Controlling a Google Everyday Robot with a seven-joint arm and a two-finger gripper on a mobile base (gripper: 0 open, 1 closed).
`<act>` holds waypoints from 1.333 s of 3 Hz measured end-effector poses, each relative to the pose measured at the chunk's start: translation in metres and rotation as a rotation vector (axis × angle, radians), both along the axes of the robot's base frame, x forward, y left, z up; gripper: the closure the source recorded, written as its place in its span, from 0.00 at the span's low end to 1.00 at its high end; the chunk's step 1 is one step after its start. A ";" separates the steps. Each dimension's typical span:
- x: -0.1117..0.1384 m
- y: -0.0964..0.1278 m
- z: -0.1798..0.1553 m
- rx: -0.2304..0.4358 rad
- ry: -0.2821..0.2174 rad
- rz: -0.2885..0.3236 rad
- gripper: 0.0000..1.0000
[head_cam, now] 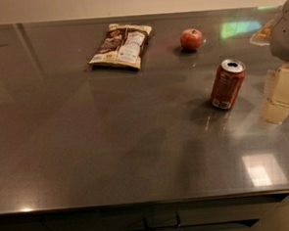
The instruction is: Move coke can near brown chip bag
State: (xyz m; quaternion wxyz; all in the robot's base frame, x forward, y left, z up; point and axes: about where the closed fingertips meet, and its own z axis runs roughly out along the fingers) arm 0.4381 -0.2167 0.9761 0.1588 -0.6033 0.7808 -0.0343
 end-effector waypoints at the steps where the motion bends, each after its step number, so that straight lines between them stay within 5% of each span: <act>1: 0.000 0.000 0.000 0.000 0.000 0.000 0.00; 4: 0.044 -0.003 -0.011 0.114 -0.010 -0.041 0.00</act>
Offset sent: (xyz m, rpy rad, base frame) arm 0.0163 0.0011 -0.0059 0.0656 0.0217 -0.0135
